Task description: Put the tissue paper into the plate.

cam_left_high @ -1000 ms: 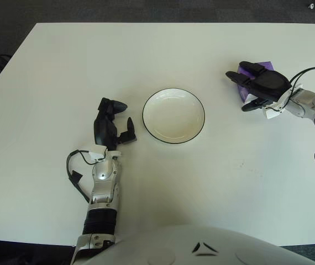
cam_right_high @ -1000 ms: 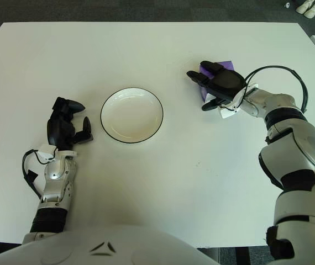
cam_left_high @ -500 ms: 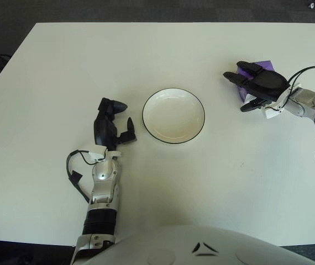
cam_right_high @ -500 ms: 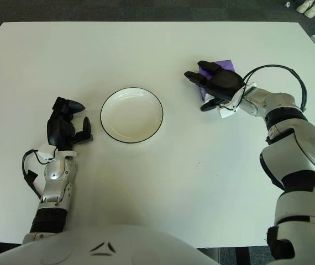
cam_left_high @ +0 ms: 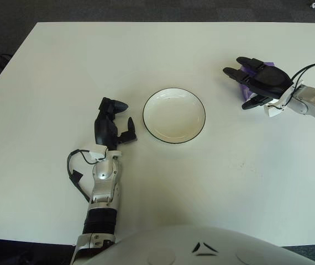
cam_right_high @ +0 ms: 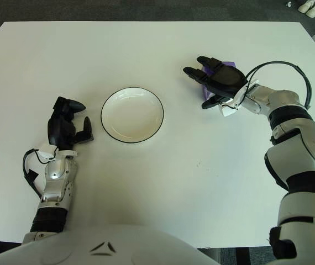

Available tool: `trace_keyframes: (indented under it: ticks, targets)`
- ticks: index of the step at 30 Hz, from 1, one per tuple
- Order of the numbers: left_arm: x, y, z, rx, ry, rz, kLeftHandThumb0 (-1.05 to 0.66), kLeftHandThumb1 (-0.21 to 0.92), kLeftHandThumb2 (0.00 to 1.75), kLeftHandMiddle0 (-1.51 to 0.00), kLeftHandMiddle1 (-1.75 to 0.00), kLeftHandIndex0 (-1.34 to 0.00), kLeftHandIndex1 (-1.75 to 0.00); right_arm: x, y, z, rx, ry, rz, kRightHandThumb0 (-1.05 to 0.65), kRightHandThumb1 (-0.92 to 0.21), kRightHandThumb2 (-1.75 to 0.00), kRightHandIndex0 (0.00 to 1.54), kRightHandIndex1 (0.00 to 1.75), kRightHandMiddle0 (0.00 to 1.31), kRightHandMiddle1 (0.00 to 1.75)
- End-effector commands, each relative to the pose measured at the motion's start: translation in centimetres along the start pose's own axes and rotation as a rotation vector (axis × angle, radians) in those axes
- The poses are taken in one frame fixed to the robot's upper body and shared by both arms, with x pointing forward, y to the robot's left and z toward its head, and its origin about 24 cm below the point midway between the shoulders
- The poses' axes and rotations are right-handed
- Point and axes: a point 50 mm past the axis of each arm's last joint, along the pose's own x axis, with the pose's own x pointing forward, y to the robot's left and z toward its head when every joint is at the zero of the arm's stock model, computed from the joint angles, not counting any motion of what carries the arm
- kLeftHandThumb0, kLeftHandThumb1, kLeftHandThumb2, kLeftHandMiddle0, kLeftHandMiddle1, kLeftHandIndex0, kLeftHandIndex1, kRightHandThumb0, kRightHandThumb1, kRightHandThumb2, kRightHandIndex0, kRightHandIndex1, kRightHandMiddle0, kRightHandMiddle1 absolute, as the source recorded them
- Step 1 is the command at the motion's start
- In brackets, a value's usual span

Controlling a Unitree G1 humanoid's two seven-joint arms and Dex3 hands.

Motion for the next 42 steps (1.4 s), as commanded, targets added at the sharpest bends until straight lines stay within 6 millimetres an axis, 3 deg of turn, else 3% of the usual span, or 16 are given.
trace_keyframes:
  ticks: [1, 27, 42]
  targets:
    - [-2.3, 1.0, -3.7, 0.025, 0.193, 0.032, -0.01, 0.16, 1.51, -0.73, -1.75, -0.48, -1.75, -0.5, -0.7, -0.5, -0.023, 0.004, -0.015, -1.05, -0.92, -0.31, 0.00, 0.00, 0.00, 0.00]
    - [-2.2, 1.1, -3.7, 0.024, 0.200, 0.026, -0.01, 0.17, 1.49, -0.71, -1.75, -0.50, -1.73, -1.4, -2.1, -1.8, -0.030, 0.055, -0.055, -1.05, -0.92, -0.33, 0.00, 0.00, 0.00, 0.00]
    - [-2.2, 1.1, -3.5, 0.032, 0.196, 0.012, -0.01, 0.16, 1.51, -0.73, -1.75, -0.50, -1.74, -2.3, -1.4, -2.4, -0.028, 0.104, -0.039, -1.05, -0.92, -0.30, 0.00, 0.00, 0.00, 0.00]
